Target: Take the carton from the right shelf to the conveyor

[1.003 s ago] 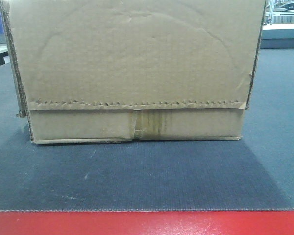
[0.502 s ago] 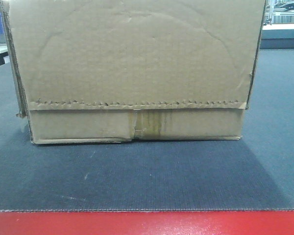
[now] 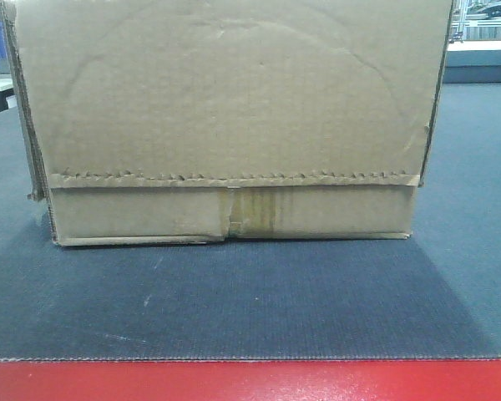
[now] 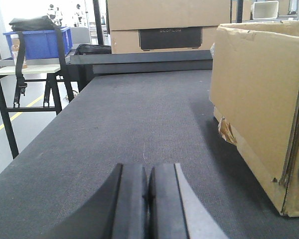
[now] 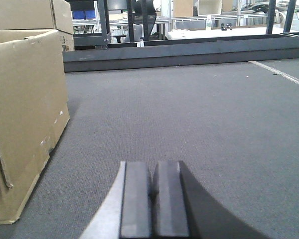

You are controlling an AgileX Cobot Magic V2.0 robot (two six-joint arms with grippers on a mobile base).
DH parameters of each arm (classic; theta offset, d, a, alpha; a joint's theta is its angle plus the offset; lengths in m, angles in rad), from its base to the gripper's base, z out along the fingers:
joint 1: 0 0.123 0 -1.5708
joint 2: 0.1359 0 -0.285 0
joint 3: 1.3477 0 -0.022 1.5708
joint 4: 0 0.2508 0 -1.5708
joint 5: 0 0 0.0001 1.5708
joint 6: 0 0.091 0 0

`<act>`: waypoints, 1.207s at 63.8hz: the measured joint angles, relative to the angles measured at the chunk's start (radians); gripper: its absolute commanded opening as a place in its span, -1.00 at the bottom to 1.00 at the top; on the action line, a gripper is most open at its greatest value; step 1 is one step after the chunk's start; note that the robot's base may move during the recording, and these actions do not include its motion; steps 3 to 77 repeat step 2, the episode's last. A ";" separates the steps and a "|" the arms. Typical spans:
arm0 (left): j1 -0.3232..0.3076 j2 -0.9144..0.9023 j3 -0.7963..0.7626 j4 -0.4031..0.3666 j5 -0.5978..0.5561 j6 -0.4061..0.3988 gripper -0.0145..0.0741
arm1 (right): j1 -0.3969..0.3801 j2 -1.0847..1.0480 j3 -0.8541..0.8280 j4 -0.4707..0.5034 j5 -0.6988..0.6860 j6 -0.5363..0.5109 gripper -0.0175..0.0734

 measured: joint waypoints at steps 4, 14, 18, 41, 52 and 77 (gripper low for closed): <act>0.000 0.000 0.000 0.000 0.000 0.000 -0.67 | 0.000 0.000 0.000 0.000 0.000 0.000 -0.77; 0.000 0.000 0.000 0.000 0.000 0.000 -0.67 | 0.000 0.000 0.000 0.000 0.000 0.000 -0.77; 0.000 0.000 0.000 0.000 0.000 0.000 -0.67 | 0.000 0.000 0.000 0.000 0.000 0.000 -0.77; 0.000 0.000 0.000 0.000 0.000 0.000 -0.67 | 0.000 0.000 0.000 0.000 0.000 0.000 -0.77; 0.000 0.000 0.000 0.000 0.000 0.000 -0.67 | 0.000 0.000 0.000 0.000 0.000 0.000 -0.77; 0.000 0.000 0.000 0.000 0.000 0.000 -0.67 | 0.000 0.000 0.000 0.000 0.000 0.000 -0.77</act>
